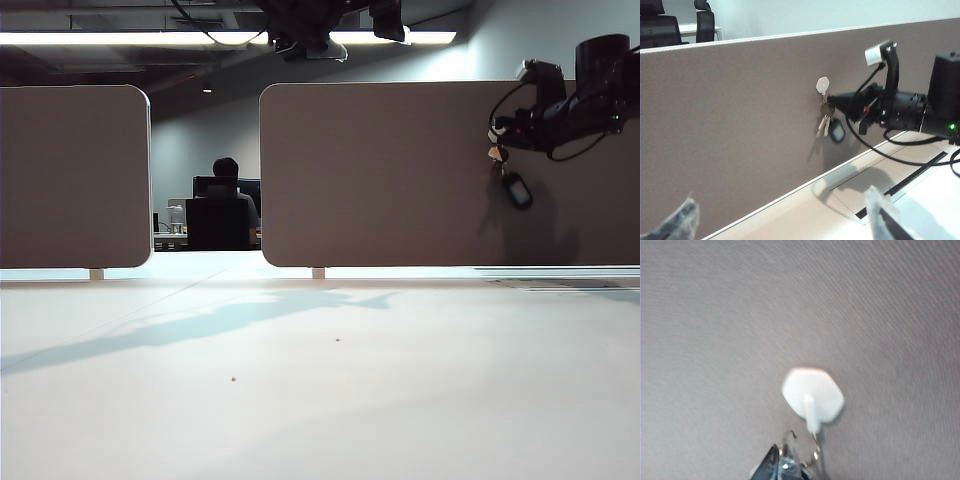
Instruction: Hang the bunch of keys on the hook.
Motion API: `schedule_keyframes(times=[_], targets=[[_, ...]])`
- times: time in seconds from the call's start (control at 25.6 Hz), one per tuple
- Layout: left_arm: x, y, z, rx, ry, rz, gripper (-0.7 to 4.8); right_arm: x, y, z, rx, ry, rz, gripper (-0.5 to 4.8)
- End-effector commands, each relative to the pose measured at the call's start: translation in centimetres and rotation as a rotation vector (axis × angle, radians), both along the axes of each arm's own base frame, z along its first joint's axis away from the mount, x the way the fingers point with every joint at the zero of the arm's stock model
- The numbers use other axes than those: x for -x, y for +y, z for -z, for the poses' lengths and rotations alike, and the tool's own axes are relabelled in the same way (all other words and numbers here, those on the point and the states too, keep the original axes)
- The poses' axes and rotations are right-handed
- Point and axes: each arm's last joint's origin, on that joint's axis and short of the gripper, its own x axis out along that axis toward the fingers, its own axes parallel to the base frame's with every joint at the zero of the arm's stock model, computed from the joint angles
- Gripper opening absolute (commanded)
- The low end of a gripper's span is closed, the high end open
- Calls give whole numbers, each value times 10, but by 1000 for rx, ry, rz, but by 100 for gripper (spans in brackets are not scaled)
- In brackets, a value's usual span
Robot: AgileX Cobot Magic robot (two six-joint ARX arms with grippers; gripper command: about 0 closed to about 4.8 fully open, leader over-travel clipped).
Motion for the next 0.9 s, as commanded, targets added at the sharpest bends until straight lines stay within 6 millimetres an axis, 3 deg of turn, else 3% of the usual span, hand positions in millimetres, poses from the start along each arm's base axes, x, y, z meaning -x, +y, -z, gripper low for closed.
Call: schedule_keyframes(times=[0.04, 0.35, 0.9], targets=[[2, 1, -7, 16, -26, 2, 479, -3, -1, 10, -28, 21, 5, -6], [2, 1, -7, 17, -26, 3, 479, -4, -4, 14, -29, 41, 11, -6], [2, 1, -9, 28, -42, 10, 479, -1, -1, 0, -13, -43, -70, -6]])
